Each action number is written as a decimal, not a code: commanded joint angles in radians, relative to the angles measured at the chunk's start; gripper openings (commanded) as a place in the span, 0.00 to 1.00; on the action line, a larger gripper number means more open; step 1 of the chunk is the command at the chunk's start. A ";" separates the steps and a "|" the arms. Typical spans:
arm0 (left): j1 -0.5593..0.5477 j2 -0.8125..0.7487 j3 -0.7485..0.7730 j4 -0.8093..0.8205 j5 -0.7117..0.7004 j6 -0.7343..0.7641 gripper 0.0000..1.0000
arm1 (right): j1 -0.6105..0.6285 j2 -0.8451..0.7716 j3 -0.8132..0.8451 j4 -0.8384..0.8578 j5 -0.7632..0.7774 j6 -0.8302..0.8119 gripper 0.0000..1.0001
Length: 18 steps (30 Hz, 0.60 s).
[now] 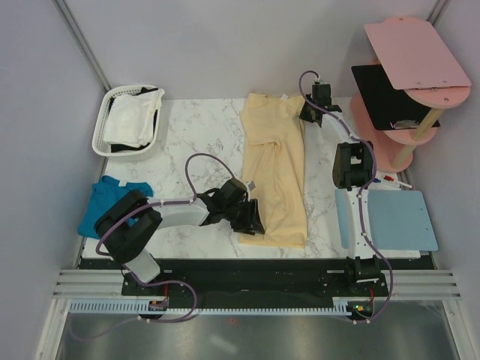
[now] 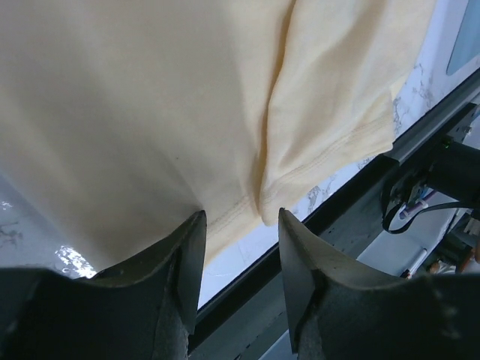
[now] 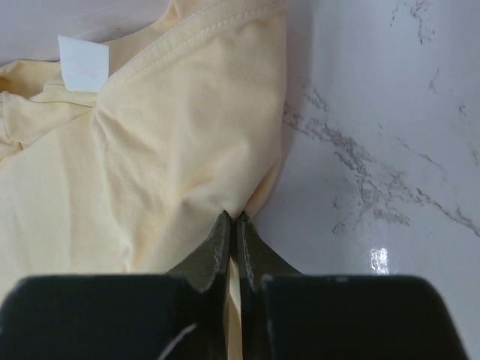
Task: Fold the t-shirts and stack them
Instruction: Fold the tshirt
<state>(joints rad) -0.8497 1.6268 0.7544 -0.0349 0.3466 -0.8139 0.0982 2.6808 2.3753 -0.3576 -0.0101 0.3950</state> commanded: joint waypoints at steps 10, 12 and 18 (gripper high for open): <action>-0.037 -0.005 0.051 0.044 0.028 -0.037 0.50 | -0.015 0.014 -0.034 -0.009 -0.025 0.002 0.09; -0.051 0.008 0.062 0.044 0.031 -0.037 0.50 | -0.015 0.013 -0.034 -0.006 -0.025 0.002 0.09; -0.075 0.067 0.103 0.041 0.026 -0.041 0.45 | -0.017 0.013 -0.036 -0.006 -0.030 0.007 0.09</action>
<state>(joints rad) -0.9077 1.6577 0.8116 -0.0113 0.3508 -0.8261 0.0875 2.6808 2.3631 -0.3347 -0.0494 0.4004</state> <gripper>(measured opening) 0.486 0.094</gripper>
